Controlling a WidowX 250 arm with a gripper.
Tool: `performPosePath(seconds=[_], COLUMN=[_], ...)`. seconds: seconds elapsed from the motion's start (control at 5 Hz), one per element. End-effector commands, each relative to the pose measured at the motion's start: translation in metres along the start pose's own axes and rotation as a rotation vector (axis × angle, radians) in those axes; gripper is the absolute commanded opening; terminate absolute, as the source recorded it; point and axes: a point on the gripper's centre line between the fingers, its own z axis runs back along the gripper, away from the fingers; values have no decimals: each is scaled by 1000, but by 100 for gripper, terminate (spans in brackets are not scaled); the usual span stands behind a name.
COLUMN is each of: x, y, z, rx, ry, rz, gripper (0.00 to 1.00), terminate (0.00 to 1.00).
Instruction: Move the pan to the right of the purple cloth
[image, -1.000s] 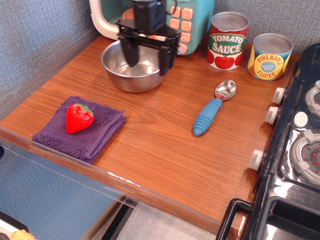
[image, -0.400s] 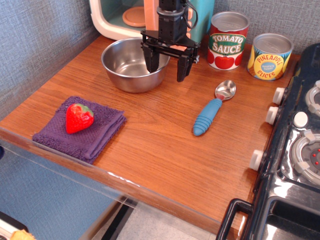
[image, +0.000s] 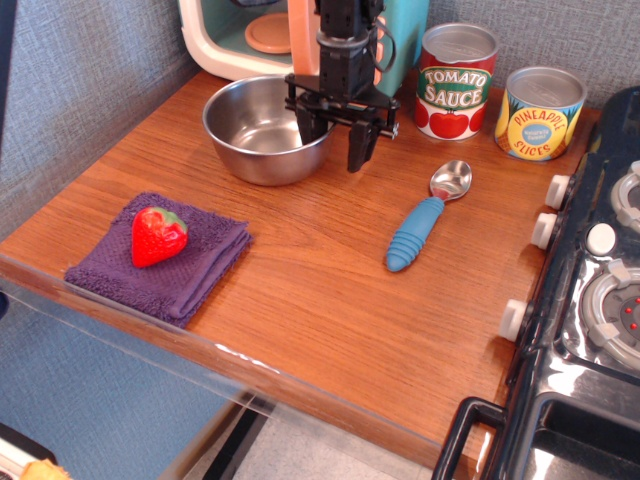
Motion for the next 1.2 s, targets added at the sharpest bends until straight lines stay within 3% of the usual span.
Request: performPosePath(seconds=[0.0,0.4,0.6,0.8,1.0], x=[-1,-2,1,-6,-33], y=[6,10,12,5,-20], z=[21,31,50,75,96], rx=[36,27,4,22,41], ry=[-112,-174,-213,-236,-252], rz=[-29,-26,-6,-37,-112], gripper=[0,0,0,0,0], terminate=[0,0,0,0,0])
